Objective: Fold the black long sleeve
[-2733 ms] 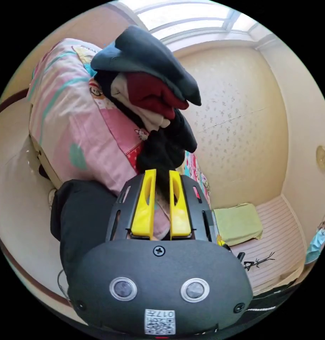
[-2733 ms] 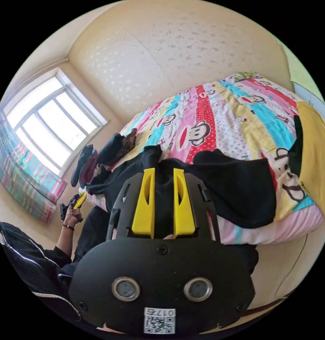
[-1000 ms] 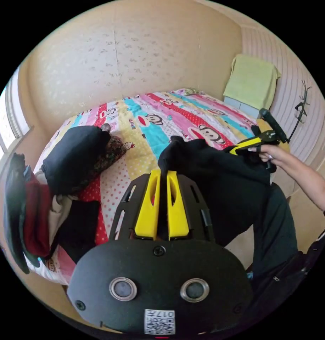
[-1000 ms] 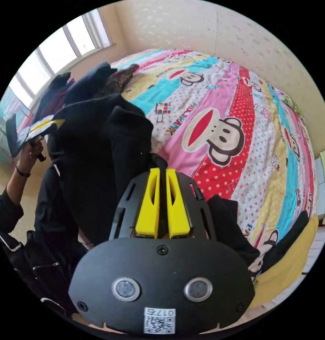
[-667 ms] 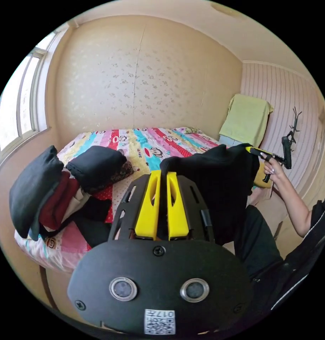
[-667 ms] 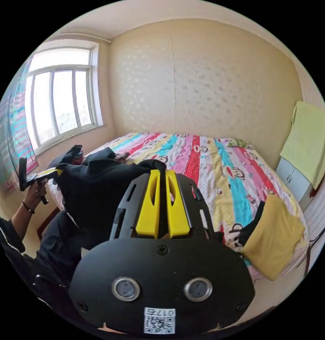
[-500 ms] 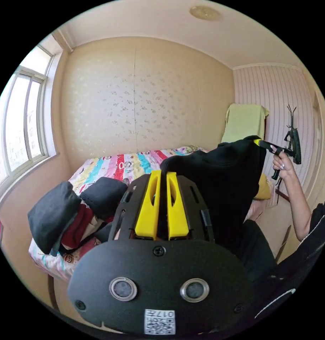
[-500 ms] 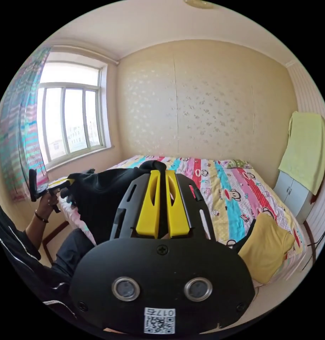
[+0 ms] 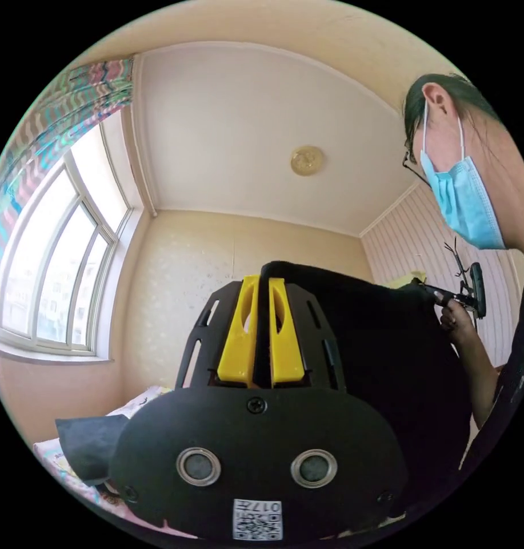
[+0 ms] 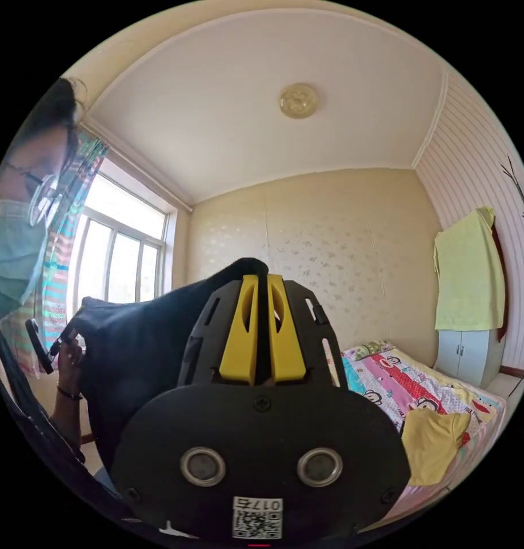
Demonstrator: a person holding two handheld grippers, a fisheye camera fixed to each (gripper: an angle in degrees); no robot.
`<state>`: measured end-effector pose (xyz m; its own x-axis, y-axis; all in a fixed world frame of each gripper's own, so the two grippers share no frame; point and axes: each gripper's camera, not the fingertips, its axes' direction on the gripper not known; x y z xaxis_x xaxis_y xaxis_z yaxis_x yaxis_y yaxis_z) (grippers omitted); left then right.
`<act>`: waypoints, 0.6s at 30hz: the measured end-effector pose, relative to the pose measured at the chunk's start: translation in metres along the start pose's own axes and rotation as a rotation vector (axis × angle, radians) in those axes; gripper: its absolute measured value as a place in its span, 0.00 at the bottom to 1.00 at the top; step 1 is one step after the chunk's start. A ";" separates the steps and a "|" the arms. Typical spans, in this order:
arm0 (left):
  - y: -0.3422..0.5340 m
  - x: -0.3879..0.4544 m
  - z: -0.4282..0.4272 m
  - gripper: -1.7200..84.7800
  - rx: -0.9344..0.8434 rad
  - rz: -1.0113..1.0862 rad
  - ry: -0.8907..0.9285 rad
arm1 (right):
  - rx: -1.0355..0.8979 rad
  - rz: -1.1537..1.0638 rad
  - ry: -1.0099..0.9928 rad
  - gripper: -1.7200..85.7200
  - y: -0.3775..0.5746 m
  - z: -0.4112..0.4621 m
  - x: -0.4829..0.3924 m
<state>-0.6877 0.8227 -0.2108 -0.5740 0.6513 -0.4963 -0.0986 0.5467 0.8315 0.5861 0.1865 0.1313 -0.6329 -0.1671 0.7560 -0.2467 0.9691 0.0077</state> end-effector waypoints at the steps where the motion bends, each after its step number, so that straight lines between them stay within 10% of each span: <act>1: 0.000 -0.007 0.034 0.04 -0.036 -0.009 0.008 | -0.003 0.002 0.003 0.05 -0.004 0.013 0.004; 11: 0.186 -0.124 0.444 0.15 -0.685 -0.145 0.025 | -0.714 -0.015 0.240 0.12 0.085 0.398 0.174; 18: 0.323 -0.172 0.366 0.12 -0.840 -0.257 0.034 | -0.903 -0.056 0.065 0.15 0.247 0.325 0.225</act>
<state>-0.3227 1.0799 0.0520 -0.4743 0.5380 -0.6969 -0.7860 0.0978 0.6104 0.1446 0.3293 0.0902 -0.5877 -0.2343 0.7745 0.4108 0.7382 0.5350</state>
